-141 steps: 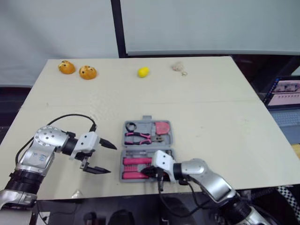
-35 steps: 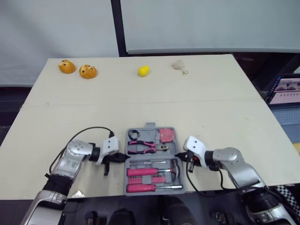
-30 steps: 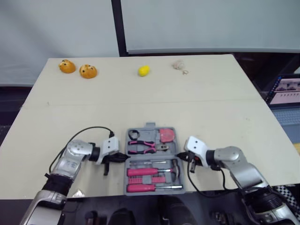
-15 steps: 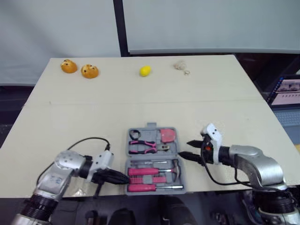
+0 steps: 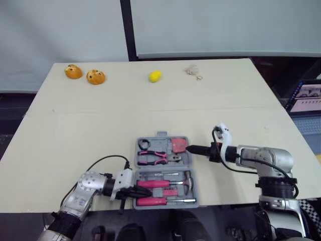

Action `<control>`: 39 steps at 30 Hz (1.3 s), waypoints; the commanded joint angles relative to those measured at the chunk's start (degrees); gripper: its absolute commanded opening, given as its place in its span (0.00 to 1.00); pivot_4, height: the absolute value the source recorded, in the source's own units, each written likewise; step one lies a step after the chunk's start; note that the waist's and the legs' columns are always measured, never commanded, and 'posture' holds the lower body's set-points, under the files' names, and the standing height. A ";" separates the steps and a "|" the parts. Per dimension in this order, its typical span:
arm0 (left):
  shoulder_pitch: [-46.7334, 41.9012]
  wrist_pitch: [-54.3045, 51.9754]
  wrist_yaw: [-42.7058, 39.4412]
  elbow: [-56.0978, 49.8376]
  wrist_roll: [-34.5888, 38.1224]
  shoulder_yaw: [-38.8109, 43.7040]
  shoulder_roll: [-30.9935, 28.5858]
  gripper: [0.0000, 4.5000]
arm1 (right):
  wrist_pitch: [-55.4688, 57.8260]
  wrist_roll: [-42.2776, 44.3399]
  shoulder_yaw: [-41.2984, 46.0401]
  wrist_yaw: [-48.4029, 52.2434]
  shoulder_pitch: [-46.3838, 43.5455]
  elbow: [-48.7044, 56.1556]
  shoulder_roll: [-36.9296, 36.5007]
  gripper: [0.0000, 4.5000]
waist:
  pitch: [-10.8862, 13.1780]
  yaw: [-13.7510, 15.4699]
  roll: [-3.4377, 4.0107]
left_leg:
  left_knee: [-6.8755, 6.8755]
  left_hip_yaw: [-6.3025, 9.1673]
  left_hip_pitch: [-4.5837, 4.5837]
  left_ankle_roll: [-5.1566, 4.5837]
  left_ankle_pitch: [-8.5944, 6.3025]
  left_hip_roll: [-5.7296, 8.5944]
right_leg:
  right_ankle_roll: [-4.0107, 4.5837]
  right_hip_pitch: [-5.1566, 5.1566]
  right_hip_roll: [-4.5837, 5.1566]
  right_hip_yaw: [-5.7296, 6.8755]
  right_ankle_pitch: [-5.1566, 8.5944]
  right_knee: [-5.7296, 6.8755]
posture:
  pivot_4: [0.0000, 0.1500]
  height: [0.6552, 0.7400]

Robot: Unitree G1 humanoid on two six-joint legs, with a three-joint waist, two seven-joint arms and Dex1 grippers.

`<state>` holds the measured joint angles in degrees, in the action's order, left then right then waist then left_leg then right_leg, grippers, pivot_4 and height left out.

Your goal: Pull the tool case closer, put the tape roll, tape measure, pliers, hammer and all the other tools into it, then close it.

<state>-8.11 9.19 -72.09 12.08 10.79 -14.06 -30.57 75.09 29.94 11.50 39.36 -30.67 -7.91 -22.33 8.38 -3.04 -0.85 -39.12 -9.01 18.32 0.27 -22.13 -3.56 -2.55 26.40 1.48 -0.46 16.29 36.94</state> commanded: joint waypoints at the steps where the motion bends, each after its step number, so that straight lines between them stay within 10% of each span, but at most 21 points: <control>1: 0.20 0.72 1.11 2.72 -2.51 -1.24 0.03 0.00 | -2.26 0.03 -2.50 0.89 -2.60 -3.87 -0.17 0.99 | -0.01 -0.08 0.02 | 0.00 0.00 0.00 0.00 0.00 0.00 | 0.00 0.00 -0.01 0.00 0.00 0.00 | 1.00 0.96; 19: 0.45 4.95 1.19 7.12 -4.54 -2.19 -1.79 0.00 | -9.60 0.94 -10.96 15.86 -12.74 -21.66 1.00 0.99 | -0.28 -0.53 0.24 | 0.01 0.00 -0.05 0.00 0.01 -0.06 | -0.01 -0.05 -0.01 0.02 0.00 0.00 | 1.00 0.96; 39: 0.01 7.40 1.39 10.57 -5.17 -2.55 -3.60 0.00 | -15.46 2.15 -13.44 27.27 -9.45 -10.15 -2.60 0.99 | -0.34 -1.69 0.39 | 0.09 0.09 -0.07 0.03 0.03 -0.10 | 0.03 -0.04 0.00 0.08 0.02 0.02 | 1.00 0.96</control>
<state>-9.81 18.48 -72.03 18.14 10.38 -15.24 -32.36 59.73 29.06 -2.43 64.33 -40.34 -21.71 -24.92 8.04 -4.73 -0.46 -39.03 -8.92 18.26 0.30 -22.10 -3.66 -2.52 26.36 1.48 -0.38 16.31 36.96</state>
